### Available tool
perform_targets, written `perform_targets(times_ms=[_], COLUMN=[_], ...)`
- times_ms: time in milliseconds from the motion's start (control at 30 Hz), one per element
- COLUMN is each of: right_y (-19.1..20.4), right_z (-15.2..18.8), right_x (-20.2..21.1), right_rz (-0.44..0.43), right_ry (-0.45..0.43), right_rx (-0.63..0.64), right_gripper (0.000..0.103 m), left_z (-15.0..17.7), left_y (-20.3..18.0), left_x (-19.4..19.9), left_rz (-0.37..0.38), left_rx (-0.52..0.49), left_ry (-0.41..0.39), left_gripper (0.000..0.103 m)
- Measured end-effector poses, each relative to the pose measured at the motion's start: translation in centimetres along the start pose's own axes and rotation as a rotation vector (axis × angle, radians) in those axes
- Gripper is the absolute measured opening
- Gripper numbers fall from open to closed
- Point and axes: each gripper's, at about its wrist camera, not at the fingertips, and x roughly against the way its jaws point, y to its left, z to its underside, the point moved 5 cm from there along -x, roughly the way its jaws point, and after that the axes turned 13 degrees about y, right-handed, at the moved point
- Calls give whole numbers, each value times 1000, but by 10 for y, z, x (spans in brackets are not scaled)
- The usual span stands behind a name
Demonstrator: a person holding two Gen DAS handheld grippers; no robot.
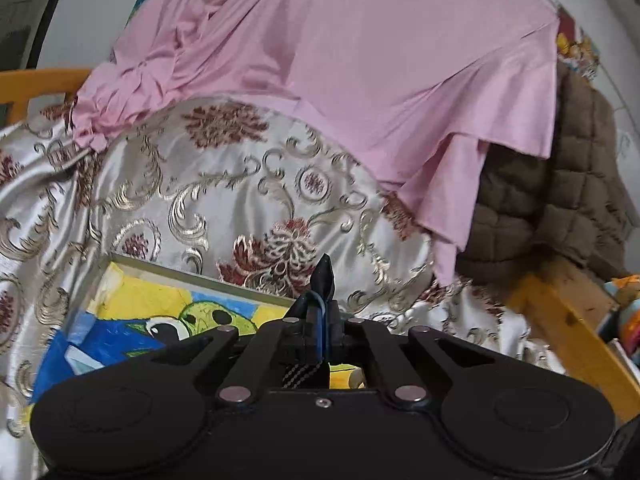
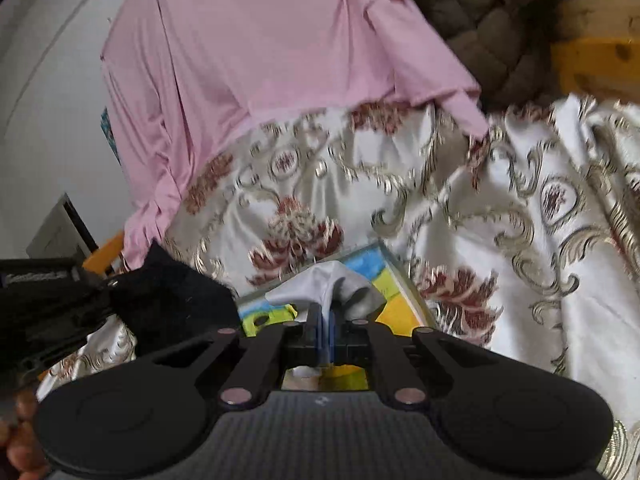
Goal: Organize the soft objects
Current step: 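Carry both held cloths up over the frog-painting tray, then open both grippers to drop the cloths into the tray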
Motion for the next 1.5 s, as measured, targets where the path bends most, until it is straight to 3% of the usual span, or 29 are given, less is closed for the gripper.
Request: perform_targets(times_ms=[267, 400, 600, 733, 833, 967, 1133, 1333, 1500], right_y=[0, -5, -12, -16, -16, -12, -6, 7, 21], right_z=[10, 18, 19, 17, 16, 14, 12, 14, 20], right_x=[-26, -35, -36, -32, -26, -17, -3, 26, 58], right_rz=[1, -2, -47, -56, -61, -62, -61, -64, -68], right_ry=[143, 192, 230, 236, 228, 216, 194, 156, 113], right_rx=[0, -27, -68, -75, -72, -47, -16, 9, 23], right_gripper=[4, 8, 15, 36, 52, 65, 79, 88, 95], left_z=[25, 42, 51, 53, 54, 55, 52, 54, 60], left_y=[17, 23, 32, 32, 33, 32, 28, 31, 26], left_x=[-42, -49, -51, -48, -42, -32, -7, 36, 85], left_rz=[-85, -139, -168, -234, -253, -281, -297, -318, -287], left_rx=[45, 10, 19, 7, 24, 34, 38, 80, 103], left_ry=[140, 203, 237, 233, 218, 202, 140, 84, 44], left_gripper=[0, 0, 3, 15, 31, 44, 69, 79, 83])
